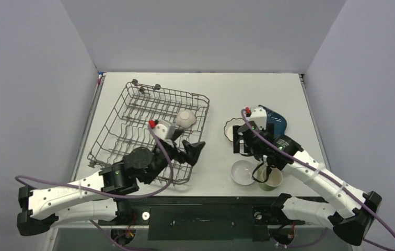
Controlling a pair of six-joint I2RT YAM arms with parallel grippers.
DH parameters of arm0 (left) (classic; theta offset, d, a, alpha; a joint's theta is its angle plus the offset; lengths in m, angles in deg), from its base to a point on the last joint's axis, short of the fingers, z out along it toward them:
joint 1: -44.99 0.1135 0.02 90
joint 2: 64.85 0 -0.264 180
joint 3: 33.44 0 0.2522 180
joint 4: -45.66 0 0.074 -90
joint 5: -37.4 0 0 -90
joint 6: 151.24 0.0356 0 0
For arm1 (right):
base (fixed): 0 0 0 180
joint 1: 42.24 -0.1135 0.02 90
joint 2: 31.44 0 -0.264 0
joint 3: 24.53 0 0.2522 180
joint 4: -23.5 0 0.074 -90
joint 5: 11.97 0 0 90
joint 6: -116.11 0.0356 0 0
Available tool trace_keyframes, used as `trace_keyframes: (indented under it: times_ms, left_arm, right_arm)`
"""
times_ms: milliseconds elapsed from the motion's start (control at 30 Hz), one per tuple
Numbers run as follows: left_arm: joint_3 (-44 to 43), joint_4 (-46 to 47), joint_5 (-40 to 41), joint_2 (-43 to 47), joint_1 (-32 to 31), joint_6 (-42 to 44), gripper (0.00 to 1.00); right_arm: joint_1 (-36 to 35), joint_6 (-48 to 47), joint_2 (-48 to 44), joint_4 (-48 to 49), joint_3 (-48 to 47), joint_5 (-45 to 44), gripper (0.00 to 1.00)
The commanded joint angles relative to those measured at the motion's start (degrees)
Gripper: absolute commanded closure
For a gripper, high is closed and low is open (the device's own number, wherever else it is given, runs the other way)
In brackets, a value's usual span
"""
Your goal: Load the mixed dishes into the dish rack
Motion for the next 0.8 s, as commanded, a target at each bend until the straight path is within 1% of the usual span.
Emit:
trace_keyframes:
  times_ms: [0,33,100,133,167,200,267,333,533,567,600,633,667,767]
  left_arm:
    - [3.28,-6.16,-2.41,7.11,6.71,-9.26,0.04]
    - [3.91,-6.78,-3.66,7.77,8.33,-10.13,0.04]
    - [4.32,-8.65,-4.58,8.87,9.65,-11.69,0.04]
    - [4.41,-9.54,-4.81,8.82,9.86,-11.97,0.04]
    - [4.57,-9.79,-5.40,8.57,10.09,-12.54,0.04]
    - [4.58,-9.87,-5.79,8.45,10.12,-12.71,0.04]
    - [4.69,-9.62,-7.27,7.78,10.16,-13.16,0.04]
    - [4.69,-9.55,-8.42,7.18,10.16,-13.27,0.04]
    - [5.77,-9.26,-9.00,7.27,10.25,-13.75,0.04]
    - [6.09,-9.17,-9.00,7.54,10.25,-13.80,0.04]
    - [6.27,-8.99,-9.00,7.72,10.25,-14.16,0.04]
    - [6.64,-8.95,-9.00,8.07,10.29,-14.36,0.04]
    - [7.04,-8.87,-9.11,8.25,10.39,-14.68,0.04]
    - [7.74,-8.61,-9.41,8.71,10.77,-15.24,0.04]
  right_arm:
    - [-7.29,6.81,3.17,-3.70,1.62,-7.47,0.11]
    - [-7.58,8.11,3.70,-3.57,2.93,-9.03,0.12]
    - [-7.37,8.47,4.25,-2.04,5.33,-9.37,0.15]
    - [-6.28,8.35,4.55,-1.36,6.10,-9.07,0.22]
    - [-5.50,8.16,5.12,-0.46,7.39,-7.91,0.26]
    - [-3.75,8.03,5.38,-0.04,7.92,-5.82,0.35]
    - [-0.97,8.00,5.65,1.87,10.26,-2.20,0.41]
    - [0.64,9.13,4.87,2.17,11.12,-0.59,0.43]
    - [1.98,10.25,3.00,2.21,13.16,3.67,0.44]
    - [2.23,10.47,2.93,2.21,13.40,4.09,0.49]
    - [2.16,10.91,2.92,2.30,13.87,4.98,0.61]
    - [1.90,11.02,2.85,2.39,14.02,5.49,0.64]
    - [1.45,11.03,2.85,2.79,14.22,5.90,0.66]
    - [-3.74,10.77,4.09,2.63,13.11,3.48,0.63]
